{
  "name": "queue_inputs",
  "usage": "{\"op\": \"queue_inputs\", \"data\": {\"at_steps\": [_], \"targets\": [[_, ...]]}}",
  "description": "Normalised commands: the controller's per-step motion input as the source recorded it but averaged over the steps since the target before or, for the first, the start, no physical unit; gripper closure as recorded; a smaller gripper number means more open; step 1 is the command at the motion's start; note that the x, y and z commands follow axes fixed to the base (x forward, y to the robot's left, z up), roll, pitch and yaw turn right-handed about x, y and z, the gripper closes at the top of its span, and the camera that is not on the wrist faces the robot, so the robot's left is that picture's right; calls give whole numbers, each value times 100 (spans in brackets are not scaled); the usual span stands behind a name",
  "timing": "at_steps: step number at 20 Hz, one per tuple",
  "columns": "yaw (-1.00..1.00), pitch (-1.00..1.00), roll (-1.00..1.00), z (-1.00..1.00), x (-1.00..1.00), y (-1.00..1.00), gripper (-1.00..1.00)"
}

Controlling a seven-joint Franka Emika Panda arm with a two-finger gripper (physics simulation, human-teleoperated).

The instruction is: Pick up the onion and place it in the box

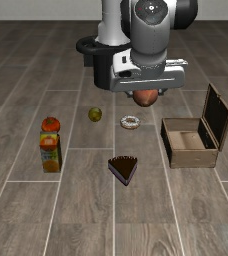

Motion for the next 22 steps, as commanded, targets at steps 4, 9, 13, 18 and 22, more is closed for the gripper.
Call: {"op": "queue_inputs", "data": {"at_steps": [4, 9, 13, 18, 22], "targets": [[0, 0, 0, 0, 0, 100, 100], [0, 0, 0, 0, 0, 100, 100], [0, 0, 0, 0, -25, 75, 100], [0, 0, 0, 0, -100, 0, 100], [0, 0, 0, 0, 0, 25, -100]]}}
